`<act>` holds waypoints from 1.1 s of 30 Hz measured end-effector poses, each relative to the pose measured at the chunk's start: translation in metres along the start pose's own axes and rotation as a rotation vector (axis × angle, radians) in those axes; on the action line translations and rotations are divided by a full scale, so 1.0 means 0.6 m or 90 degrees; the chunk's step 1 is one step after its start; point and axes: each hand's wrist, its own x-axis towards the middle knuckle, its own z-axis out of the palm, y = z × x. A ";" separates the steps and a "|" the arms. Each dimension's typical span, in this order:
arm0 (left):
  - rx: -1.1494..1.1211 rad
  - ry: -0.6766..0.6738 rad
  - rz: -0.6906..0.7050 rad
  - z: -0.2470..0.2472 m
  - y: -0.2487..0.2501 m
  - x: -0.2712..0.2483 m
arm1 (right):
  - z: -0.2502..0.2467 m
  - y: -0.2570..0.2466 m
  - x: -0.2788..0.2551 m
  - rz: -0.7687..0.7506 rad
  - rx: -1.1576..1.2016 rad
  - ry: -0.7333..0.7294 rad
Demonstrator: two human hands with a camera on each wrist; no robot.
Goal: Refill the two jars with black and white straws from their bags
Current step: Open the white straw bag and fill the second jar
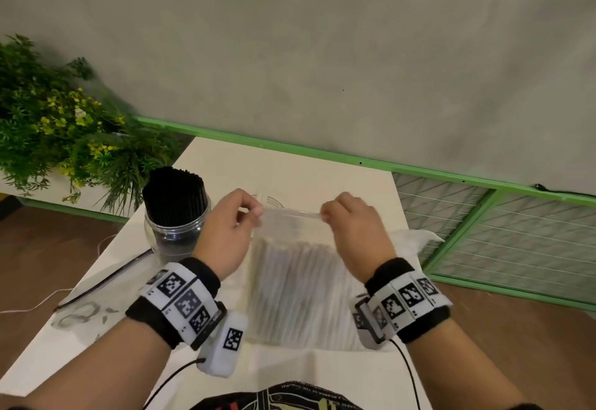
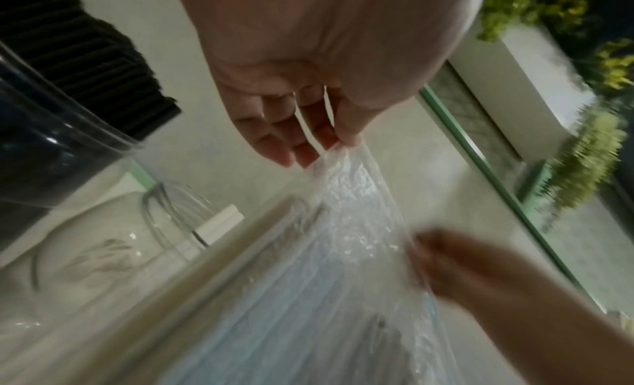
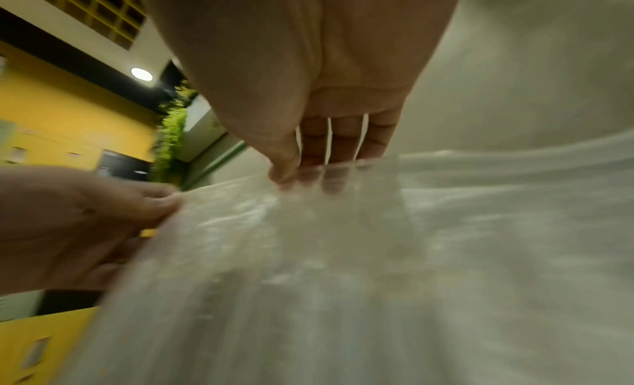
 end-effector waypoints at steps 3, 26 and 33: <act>-0.048 0.037 -0.069 -0.025 -0.010 0.013 | -0.023 0.077 -0.044 0.122 -0.089 -0.004; 0.644 -0.319 0.342 0.094 0.054 0.046 | -0.064 0.134 -0.113 0.309 0.201 0.237; 0.636 -0.528 0.292 0.152 0.025 0.081 | -0.086 0.135 -0.116 0.312 0.213 0.268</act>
